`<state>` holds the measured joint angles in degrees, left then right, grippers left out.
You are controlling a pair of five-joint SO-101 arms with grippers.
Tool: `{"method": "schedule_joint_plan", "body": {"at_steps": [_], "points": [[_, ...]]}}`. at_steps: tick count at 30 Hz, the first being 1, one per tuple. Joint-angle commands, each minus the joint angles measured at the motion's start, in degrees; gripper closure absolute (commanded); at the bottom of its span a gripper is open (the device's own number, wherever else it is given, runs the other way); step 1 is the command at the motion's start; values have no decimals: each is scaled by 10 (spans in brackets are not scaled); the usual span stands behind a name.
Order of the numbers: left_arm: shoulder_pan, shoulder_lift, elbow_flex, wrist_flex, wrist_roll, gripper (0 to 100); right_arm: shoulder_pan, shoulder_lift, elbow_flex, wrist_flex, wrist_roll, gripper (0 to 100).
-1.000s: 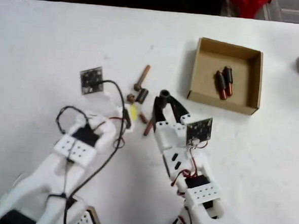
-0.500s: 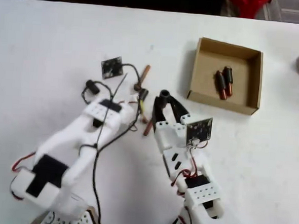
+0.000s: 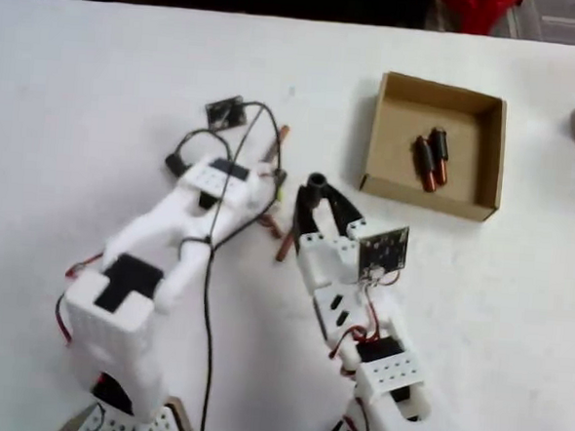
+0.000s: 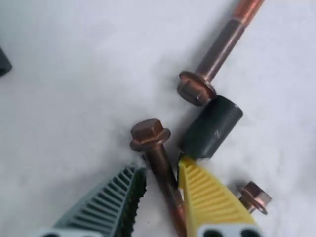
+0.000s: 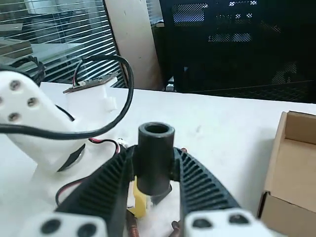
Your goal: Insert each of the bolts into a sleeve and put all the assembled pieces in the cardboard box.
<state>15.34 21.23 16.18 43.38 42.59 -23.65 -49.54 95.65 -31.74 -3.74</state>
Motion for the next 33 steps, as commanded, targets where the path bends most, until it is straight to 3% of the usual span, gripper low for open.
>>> {"method": "schedule_joint_plan", "body": {"at_steps": [1, 7, 10, 14, 22, 27, 33], "points": [[-13, 15, -48, 32, 20, 865, 8, -14, 4, 2, 7, 982], [-34, 31, -66, 33, 20, 880, 8, -14, 4, 2, 7, 982], [-31, 31, -68, 43, 18, 993, 8, -14, 4, 2, 7, 982], [-29, 30, -67, 50, 16, 980, 8, -14, 4, 2, 7, 982], [-28, -72, -40, 80, -98, 979, 8, -14, 4, 2, 7, 982], [-28, -200, 64, 20, -148, 979, 7, -14, 4, 2, 7, 982], [-28, -367, 230, -115, -169, 979, 7, -14, 4, 2, 7, 982]]}}
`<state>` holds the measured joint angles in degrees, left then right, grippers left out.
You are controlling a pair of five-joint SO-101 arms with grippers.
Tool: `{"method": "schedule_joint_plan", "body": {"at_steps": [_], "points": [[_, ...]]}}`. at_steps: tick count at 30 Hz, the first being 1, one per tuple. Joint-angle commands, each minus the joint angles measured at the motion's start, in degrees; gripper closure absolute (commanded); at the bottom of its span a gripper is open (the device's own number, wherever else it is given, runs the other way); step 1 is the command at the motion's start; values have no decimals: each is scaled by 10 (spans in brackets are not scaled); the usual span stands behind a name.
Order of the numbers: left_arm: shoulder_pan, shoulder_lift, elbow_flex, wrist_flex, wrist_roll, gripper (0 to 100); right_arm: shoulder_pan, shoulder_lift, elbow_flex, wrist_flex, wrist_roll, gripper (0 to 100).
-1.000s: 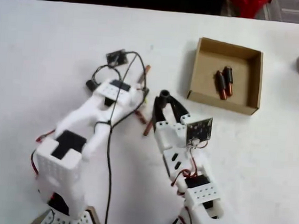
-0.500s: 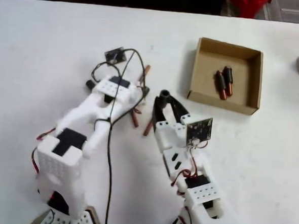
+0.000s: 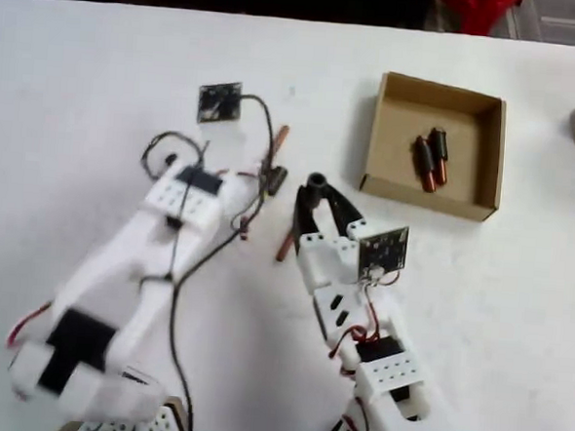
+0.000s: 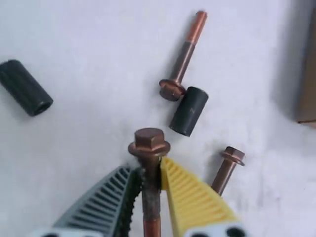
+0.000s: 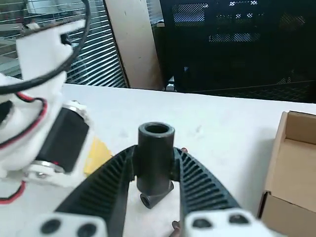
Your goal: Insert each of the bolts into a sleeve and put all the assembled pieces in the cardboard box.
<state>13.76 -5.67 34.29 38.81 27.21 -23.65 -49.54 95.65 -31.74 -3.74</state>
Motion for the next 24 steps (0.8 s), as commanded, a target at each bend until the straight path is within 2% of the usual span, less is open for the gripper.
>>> {"method": "schedule_joint_plan", "body": {"at_steps": [1, 10, 20, 24], "points": [[-12, -122, 72, -91, -20, 979, 7, -14, 4, 2, 7, 982], [-13, -295, 256, -282, -64, 978, 8, -14, 4, 2, 7, 982], [-13, -414, 390, -565, -65, 978, 7, -13, 4, 3, 7, 982], [-12, -437, 390, -606, -65, 978, 7, -13, 4, 11, 7, 982]]}}
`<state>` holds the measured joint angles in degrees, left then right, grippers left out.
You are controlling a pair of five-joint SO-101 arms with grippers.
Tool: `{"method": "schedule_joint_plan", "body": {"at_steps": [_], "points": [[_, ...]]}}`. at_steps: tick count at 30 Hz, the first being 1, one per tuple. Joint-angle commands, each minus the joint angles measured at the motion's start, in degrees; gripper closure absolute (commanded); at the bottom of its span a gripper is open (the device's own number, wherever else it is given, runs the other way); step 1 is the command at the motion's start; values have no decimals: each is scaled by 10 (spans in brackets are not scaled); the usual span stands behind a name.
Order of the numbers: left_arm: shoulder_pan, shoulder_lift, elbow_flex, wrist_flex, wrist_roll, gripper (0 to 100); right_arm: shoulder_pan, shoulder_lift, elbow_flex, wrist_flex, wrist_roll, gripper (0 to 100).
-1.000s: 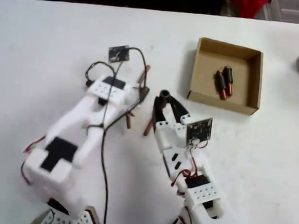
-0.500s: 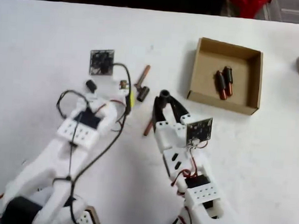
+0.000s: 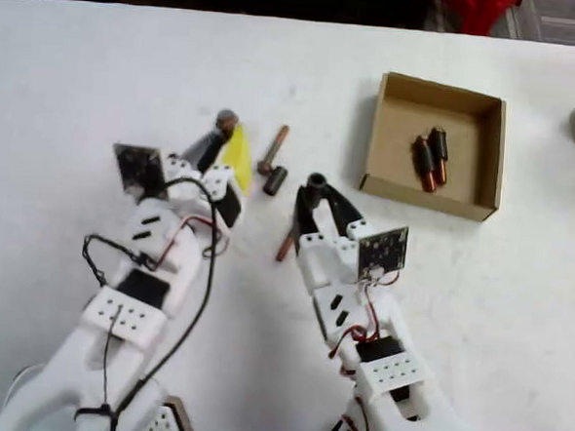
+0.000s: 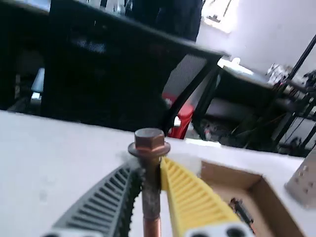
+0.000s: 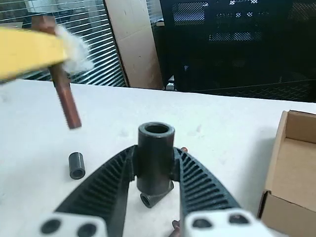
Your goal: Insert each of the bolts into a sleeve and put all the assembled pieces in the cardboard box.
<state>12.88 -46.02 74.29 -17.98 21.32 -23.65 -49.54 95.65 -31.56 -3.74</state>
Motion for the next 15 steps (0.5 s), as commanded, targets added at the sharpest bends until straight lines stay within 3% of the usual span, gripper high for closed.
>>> {"method": "schedule_joint_plan", "body": {"at_steps": [1, 5, 10, 15], "points": [[0, -36, -16, -38, -6, 978, 7, -13, 4, 15, 7, 982], [29, -50, -40, 0, -11, 977, 6, -13, 4, 16, 7, 982], [95, -75, -96, 127, -122, 978, 5, -13, 4, 16, 7, 982], [143, -101, -149, 211, -143, 978, 5, -13, 4, 16, 7, 982]]}}
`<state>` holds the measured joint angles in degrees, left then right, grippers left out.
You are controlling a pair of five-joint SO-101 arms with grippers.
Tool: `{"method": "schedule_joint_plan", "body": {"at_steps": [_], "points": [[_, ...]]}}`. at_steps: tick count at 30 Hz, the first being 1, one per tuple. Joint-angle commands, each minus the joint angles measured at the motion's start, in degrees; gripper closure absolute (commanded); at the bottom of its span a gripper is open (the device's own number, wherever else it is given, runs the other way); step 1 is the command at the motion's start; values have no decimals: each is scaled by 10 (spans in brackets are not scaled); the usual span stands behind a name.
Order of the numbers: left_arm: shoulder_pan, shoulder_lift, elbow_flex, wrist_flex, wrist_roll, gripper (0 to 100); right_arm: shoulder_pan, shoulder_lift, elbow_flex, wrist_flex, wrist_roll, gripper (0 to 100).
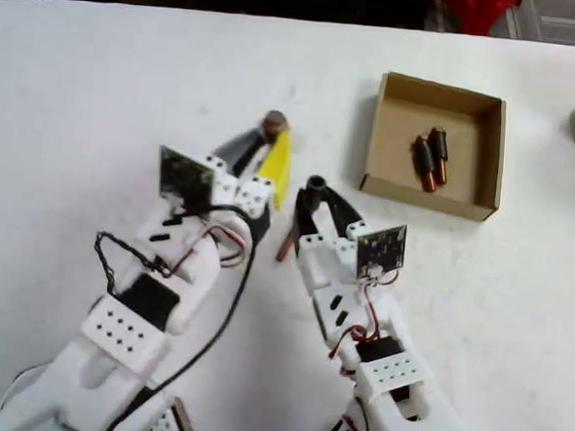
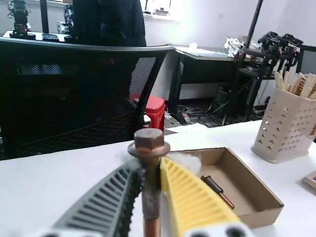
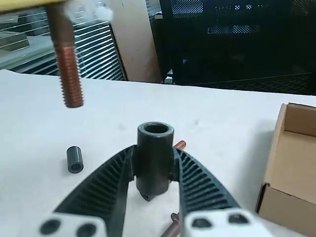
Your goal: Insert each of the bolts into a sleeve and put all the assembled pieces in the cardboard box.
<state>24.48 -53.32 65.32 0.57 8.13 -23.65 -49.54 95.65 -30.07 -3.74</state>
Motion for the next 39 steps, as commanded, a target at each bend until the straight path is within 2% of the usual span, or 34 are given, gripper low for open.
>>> {"method": "schedule_joint_plan", "body": {"at_steps": [1, 9, 14, 17, 22, 39], "points": [[32, -29, -66, 32, -12, 978, 5, -13, 4, 1, 7, 982], [65, -28, -76, 33, -13, 978, 4, -13, 4, 2, 7, 982], [64, -21, -73, -16, -13, 978, 4, -13, 4, 2, 7, 982], [64, 11, -81, -18, -14, 978, 4, -13, 4, 2, 7, 982], [64, 66, -80, -77, -14, 978, 4, -13, 4, 2, 7, 982], [64, 171, -81, -159, -14, 978, 4, -13, 4, 2, 7, 982]]}}
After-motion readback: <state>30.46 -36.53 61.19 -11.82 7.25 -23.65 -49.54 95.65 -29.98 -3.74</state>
